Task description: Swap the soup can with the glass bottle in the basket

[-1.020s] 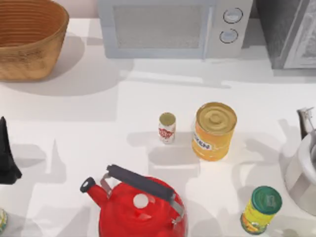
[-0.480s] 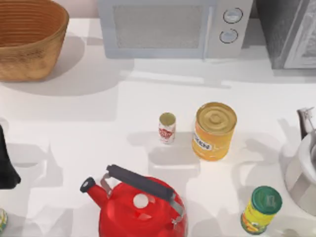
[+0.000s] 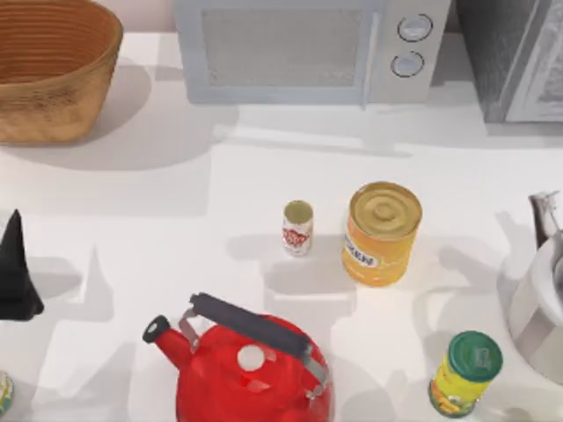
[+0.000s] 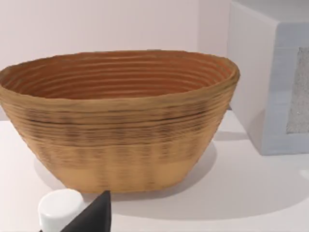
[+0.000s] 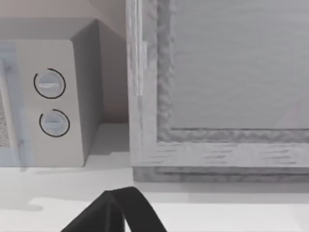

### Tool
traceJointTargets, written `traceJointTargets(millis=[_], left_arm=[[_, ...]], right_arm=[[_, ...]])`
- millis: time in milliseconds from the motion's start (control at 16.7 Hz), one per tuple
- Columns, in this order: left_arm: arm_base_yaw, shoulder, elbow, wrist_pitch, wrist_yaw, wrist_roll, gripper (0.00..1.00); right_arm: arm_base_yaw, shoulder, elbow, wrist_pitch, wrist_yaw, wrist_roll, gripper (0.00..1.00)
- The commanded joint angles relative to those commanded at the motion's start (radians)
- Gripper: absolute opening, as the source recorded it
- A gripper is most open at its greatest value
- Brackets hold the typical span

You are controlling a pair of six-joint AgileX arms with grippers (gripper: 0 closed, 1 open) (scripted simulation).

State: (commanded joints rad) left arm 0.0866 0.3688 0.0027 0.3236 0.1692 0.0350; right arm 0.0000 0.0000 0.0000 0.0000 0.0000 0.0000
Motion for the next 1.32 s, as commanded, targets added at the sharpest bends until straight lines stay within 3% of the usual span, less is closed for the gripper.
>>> traceJointTargets(millis=[240, 600, 900, 1320], left_arm=[[0.077, 0.355, 0.0, 0.312, 0.075, 0.02, 1.0], [0.248, 0.774, 0.006, 0.648, 0.122, 0.042, 1.0], [0.356, 1.162, 0.01, 0.977, 0.218, 0.066, 1.0], [0.386, 1.364, 0.006, 1.164, 0.328, 0.089, 1.0]], right_arm=[[0.0, 0.0, 0.0, 0.0, 0.0, 0.0, 1.0], [0.0, 0.0, 0.0, 0.0, 0.0, 0.0, 1.0], [0.0, 0.0, 0.0, 0.0, 0.0, 0.0, 1.0], [0.0, 0.0, 0.0, 0.0, 0.0, 0.0, 1.0]])
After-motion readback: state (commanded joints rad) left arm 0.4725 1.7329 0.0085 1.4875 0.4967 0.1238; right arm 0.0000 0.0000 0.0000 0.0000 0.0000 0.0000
